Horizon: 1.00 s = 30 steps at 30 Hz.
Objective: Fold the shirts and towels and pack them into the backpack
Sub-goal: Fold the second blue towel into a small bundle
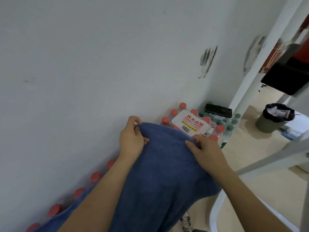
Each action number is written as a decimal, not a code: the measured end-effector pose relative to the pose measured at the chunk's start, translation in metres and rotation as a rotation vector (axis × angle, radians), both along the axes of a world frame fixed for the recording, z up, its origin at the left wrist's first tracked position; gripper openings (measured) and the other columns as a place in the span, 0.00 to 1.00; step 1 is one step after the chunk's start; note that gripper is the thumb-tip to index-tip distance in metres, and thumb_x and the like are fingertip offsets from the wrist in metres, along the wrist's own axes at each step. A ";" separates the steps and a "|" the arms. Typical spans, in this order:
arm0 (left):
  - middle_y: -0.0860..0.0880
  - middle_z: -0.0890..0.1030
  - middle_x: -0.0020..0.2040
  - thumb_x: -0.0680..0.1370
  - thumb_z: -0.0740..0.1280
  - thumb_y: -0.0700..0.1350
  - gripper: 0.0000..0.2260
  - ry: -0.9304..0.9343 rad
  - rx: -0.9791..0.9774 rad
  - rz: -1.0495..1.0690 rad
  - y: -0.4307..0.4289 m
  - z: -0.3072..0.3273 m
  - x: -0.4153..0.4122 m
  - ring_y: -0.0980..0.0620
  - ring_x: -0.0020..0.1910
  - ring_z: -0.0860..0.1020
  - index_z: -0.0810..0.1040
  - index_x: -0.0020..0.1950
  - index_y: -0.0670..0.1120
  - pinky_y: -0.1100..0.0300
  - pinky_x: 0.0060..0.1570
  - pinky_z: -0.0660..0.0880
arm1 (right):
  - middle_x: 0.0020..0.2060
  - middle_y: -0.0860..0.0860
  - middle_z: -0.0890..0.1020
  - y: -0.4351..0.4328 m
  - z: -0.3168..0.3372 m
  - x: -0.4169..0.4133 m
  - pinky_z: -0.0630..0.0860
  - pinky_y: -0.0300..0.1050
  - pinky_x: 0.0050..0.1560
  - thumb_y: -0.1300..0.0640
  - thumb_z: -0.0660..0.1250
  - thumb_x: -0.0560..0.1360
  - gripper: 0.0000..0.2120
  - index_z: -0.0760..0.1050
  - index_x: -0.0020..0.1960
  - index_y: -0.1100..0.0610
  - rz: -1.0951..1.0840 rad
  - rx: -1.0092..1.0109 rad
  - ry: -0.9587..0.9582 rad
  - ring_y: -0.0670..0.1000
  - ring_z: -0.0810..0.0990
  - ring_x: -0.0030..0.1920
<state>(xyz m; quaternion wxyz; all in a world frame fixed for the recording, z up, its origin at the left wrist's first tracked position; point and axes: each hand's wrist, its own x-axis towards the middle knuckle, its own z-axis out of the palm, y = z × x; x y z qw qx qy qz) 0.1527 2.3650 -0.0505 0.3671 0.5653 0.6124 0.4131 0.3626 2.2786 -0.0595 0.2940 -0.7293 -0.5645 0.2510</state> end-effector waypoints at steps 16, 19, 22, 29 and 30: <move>0.50 0.63 0.74 0.77 0.58 0.39 0.25 0.717 -0.028 -0.371 0.094 -0.055 0.105 0.50 0.70 0.65 0.63 0.74 0.46 0.61 0.69 0.60 | 0.39 0.50 0.78 0.113 -0.046 0.098 0.64 0.45 0.35 0.47 0.58 0.79 0.09 0.71 0.45 0.50 0.038 -0.100 -0.416 0.54 0.75 0.39; 0.51 0.62 0.74 0.77 0.57 0.40 0.25 0.721 -0.052 -0.391 0.098 -0.051 0.113 0.50 0.69 0.66 0.63 0.74 0.47 0.59 0.68 0.63 | 0.38 0.51 0.78 0.115 -0.049 0.111 0.64 0.46 0.34 0.49 0.57 0.80 0.09 0.71 0.45 0.52 0.067 -0.071 -0.363 0.55 0.74 0.37; 0.53 0.62 0.74 0.77 0.57 0.41 0.24 0.652 -0.032 -0.396 0.097 -0.043 0.122 0.51 0.68 0.68 0.64 0.74 0.47 0.62 0.65 0.64 | 0.39 0.52 0.80 0.114 -0.047 0.120 0.67 0.46 0.35 0.50 0.57 0.80 0.09 0.74 0.49 0.52 0.082 -0.052 -0.330 0.56 0.78 0.40; 0.54 0.63 0.73 0.71 0.47 0.63 0.34 0.632 -0.034 -0.405 0.091 -0.036 0.141 0.53 0.68 0.67 0.60 0.75 0.52 0.56 0.66 0.67 | 0.41 0.45 0.81 0.111 -0.033 0.150 0.77 0.49 0.47 0.43 0.72 0.70 0.15 0.70 0.51 0.43 0.321 -0.388 -0.033 0.47 0.80 0.43; 0.54 0.64 0.73 0.74 0.49 0.61 0.30 0.616 -0.033 -0.380 0.091 -0.039 0.140 0.52 0.68 0.68 0.59 0.75 0.53 0.53 0.66 0.67 | 0.44 0.46 0.81 0.110 -0.030 0.154 0.77 0.50 0.49 0.46 0.74 0.68 0.16 0.71 0.51 0.42 0.354 -0.449 0.006 0.47 0.80 0.45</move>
